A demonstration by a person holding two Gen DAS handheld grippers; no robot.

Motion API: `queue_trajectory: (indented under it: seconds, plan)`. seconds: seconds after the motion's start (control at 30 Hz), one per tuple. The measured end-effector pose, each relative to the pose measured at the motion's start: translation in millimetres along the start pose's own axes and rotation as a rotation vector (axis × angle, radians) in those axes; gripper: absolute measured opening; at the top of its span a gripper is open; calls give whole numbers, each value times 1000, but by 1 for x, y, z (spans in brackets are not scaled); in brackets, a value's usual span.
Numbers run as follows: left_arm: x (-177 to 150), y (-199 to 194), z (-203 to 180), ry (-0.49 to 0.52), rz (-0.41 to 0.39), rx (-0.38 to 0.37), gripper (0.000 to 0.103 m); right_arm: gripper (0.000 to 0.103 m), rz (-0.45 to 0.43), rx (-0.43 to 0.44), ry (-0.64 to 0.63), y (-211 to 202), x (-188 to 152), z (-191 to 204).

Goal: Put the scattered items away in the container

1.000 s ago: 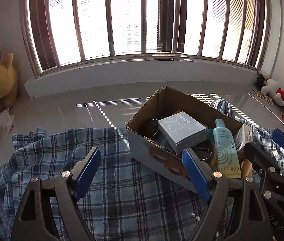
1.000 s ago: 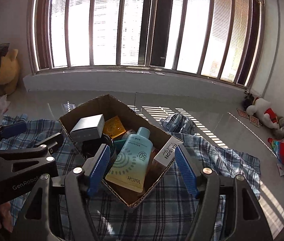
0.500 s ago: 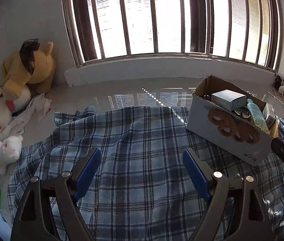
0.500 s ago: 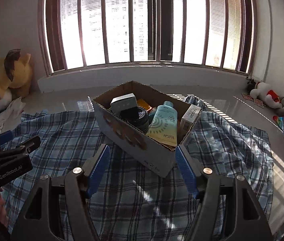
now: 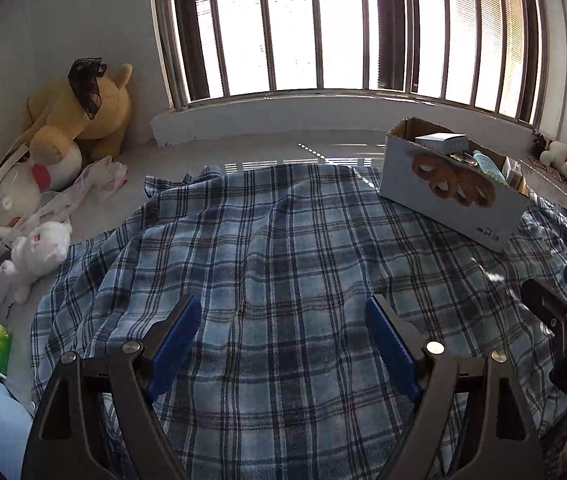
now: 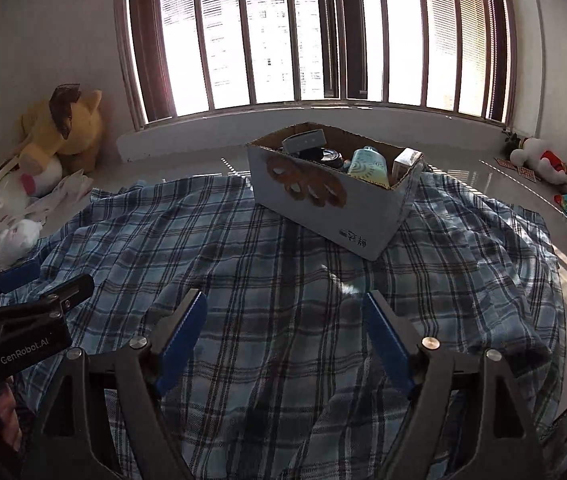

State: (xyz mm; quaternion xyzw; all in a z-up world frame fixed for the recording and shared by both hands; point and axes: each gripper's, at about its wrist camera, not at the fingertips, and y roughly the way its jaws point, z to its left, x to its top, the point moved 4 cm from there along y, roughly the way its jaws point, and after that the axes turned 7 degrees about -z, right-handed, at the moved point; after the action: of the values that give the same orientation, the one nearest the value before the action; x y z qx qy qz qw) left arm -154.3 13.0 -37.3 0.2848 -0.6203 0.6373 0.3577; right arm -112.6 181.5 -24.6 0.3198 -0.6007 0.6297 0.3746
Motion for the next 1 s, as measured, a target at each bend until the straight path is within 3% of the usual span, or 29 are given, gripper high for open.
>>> queue_trajectory:
  seconds: [0.17, 0.3, 0.57, 0.77, 1.0]
  plan:
    - [-30, -16, -6, 12, 41, -40, 86, 79, -9, -29, -27, -26, -18, 9]
    - [-60, -31, -2, -67, 89, -91, 86, 79, -2, -50, -29, -41, -38, 11]
    - [-100, -71, 14, -83, 34, -14, 86, 79, 5, -73, 19, -67, -77, 6]
    - [-134, -81, 10, -58, 77, -25, 86, 81, 42, -66, 5, -78, -103, 10]
    - [-133, -83, 2, -44, 47, -14, 86, 81, 9, -90, -28, -83, -101, 15]
